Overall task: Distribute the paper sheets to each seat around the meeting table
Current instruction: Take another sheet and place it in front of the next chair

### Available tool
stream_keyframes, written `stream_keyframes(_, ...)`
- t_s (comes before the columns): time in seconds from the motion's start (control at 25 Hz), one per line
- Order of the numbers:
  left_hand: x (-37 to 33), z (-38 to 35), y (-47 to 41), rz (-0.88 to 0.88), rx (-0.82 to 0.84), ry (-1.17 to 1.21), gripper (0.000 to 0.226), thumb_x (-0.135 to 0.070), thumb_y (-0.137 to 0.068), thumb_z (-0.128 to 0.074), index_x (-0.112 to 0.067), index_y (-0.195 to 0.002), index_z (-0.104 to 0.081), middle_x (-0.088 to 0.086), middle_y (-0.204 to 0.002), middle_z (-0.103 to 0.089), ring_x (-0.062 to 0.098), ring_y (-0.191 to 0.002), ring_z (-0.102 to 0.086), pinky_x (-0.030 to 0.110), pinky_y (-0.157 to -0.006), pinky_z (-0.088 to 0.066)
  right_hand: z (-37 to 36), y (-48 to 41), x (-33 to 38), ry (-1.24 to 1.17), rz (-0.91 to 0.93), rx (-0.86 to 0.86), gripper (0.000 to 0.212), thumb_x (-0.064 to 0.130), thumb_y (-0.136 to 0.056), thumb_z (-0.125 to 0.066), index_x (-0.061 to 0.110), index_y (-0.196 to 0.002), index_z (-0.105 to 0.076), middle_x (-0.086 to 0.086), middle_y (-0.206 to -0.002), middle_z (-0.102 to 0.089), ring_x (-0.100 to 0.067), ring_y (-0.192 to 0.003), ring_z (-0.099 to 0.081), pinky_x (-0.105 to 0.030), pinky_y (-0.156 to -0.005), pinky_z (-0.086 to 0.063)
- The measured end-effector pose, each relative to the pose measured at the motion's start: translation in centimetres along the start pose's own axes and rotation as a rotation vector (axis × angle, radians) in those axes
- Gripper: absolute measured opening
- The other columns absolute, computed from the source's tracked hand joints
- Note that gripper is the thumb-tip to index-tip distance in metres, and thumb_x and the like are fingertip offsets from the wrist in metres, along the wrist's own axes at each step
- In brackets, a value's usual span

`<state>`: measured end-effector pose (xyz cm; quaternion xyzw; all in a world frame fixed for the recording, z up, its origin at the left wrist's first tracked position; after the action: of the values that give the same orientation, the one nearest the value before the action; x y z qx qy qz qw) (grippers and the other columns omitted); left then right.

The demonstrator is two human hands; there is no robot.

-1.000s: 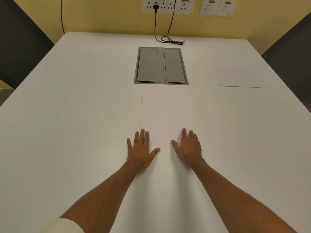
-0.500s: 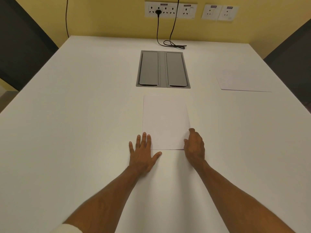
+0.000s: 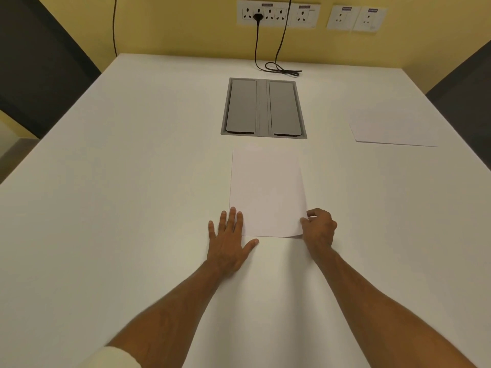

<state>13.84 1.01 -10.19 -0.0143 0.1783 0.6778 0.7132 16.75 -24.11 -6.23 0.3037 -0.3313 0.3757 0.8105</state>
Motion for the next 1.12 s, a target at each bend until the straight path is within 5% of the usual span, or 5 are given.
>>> stream_keyframes(0.4,0.5,4.4,2.9,0.088,0.071,0.276,0.072,-0.061,-0.093,-0.027,-0.022,-0.152,-0.011,0.007,-0.162,-0.002,0.026,-0.148,-0.012,0.043,-0.117,-0.021,2.5,3.8,-1.1,-0.445,-0.211,0.107,0.017,-0.003,-0.078,-0.071,0.007,-0.091,-0.067,-0.014,-0.090,-0.065,-0.026,-0.078,-0.063,-0.028,-0.050,-0.055)
stream_keyframes(0.6,-0.3,9.1,6.2,0.136,-0.018,0.526,0.060,-0.035,-0.100,-0.035,-0.009,-0.151,-0.014,0.014,-0.156,-0.026,0.030,-0.143,-0.028,0.036,-0.115,-0.023,5.3,8.4,-0.5,-0.541,-0.240,0.207,0.017,-0.008,-0.080,-0.068,0.001,-0.094,-0.064,-0.023,-0.106,-0.064,-0.034,-0.091,-0.063,-0.040,-0.072,-0.054)
stream_keyframes(0.8,0.1,13.6,11.0,0.330,-0.118,0.883,0.048,-0.015,-0.096,-0.046,-0.006,-0.141,-0.033,0.017,-0.141,-0.045,0.033,-0.123,-0.049,0.031,-0.091,-0.041,9.6,12.9,1.4,-0.597,-0.197,0.244,0.015,-0.010,-0.081,-0.066,0.003,-0.083,-0.062,-0.023,-0.103,-0.063,-0.033,-0.089,-0.061,-0.041,-0.075,-0.053)
stream_keyframes(0.96,-0.3,15.4,14.6,0.371,-0.075,1.148,0.015,-0.002,-0.090,-0.048,-0.008,-0.087,-0.061,0.021,-0.111,-0.064,0.029,-0.089,-0.057,0.034,-0.072,-0.042,13.2,16.6,2.2,-0.618,-0.180,0.283,0.014,-0.011,-0.082,-0.064,-0.001,-0.091,-0.061,-0.021,-0.101,-0.062,-0.031,-0.085,-0.062,-0.040,-0.076,-0.052)
stream_keyframes(1.12,-2.3,17.4,18.3,0.282,-0.046,1.332,0.020,0.005,-0.090,-0.049,0.003,-0.105,-0.061,0.018,-0.097,-0.066,0.030,-0.079,-0.062,0.036,-0.074,-0.051,17.0,20.3,2.0,-0.635,-0.167,0.292,0.010,-0.010,-0.082,-0.064,-0.002,-0.087,-0.061,-0.021,-0.100,-0.063,-0.028,-0.082,-0.062,-0.039,-0.077,-0.052)
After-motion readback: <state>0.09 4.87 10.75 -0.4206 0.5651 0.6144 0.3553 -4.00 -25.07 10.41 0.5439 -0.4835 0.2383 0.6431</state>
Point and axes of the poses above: each hand's wrist, its own y-axis away from the middle knuckle, its own z-axis out of the back of the hand, x = y × z, the point moved 10 cm from there along -y, towards the middle knuckle
